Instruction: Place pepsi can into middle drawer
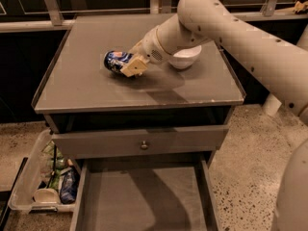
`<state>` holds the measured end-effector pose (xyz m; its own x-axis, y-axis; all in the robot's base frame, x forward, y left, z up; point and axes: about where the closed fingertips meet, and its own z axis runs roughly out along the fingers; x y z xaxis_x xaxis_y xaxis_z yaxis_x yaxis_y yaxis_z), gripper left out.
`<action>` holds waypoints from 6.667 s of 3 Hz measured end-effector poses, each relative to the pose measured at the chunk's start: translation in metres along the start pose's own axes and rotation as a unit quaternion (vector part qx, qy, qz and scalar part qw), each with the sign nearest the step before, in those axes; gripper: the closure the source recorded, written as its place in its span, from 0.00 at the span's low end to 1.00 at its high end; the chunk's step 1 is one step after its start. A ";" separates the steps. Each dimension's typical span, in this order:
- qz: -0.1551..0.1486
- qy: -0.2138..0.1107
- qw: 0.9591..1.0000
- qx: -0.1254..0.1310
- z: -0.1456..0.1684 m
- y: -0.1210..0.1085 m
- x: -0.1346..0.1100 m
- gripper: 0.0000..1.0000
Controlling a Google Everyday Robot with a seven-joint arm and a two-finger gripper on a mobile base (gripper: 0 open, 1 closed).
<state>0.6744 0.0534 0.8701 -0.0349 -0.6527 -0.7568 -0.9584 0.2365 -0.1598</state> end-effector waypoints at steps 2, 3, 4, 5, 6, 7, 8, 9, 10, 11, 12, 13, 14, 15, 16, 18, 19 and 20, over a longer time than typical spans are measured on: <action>-0.079 -0.025 0.997 -0.011 -0.053 0.046 -0.011 1.00; -0.095 -0.027 0.995 -0.007 -0.081 0.063 0.005 1.00; -0.099 -0.018 0.995 0.005 -0.114 0.087 0.035 1.00; -0.097 -0.010 0.995 0.013 -0.141 0.116 0.065 1.00; -0.087 -0.001 0.996 0.014 -0.163 0.147 0.099 1.00; -0.087 -0.001 0.996 0.014 -0.163 0.147 0.099 1.00; -0.069 0.008 0.998 -0.002 -0.137 0.144 0.110 1.00; -0.037 0.020 0.999 -0.031 -0.091 0.160 0.142 1.00; -0.029 0.031 0.998 -0.048 -0.044 0.184 0.179 1.00; -0.031 0.036 0.998 -0.040 -0.015 0.202 0.207 1.00; -0.035 0.041 0.998 -0.021 -0.003 0.214 0.227 1.00; -0.015 0.054 0.998 0.003 0.011 0.213 0.262 1.00; -0.015 0.054 0.998 0.003 0.011 0.213 0.262 1.00; -0.008 0.049 0.999 -0.011 0.028 0.223 0.274 1.00; 0.012 0.024 0.999 -0.026 0.055 0.238 0.303 1.00; 0.058 -0.010 0.997 -0.040 0.115 0.267 0.382 1.00; 0.074 0.007 0.997 -0.029 0.148 0.268 0.417 1.00; 0.084 0.036 0.996 -0.010 0.180 0.257 0.444 1.00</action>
Offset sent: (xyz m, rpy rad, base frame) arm -0.0901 -0.0476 0.0506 -0.0012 -0.1720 0.1643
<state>0.4640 -0.0461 0.3788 -0.2139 -0.6550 -0.7247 -0.9429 0.3323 -0.0221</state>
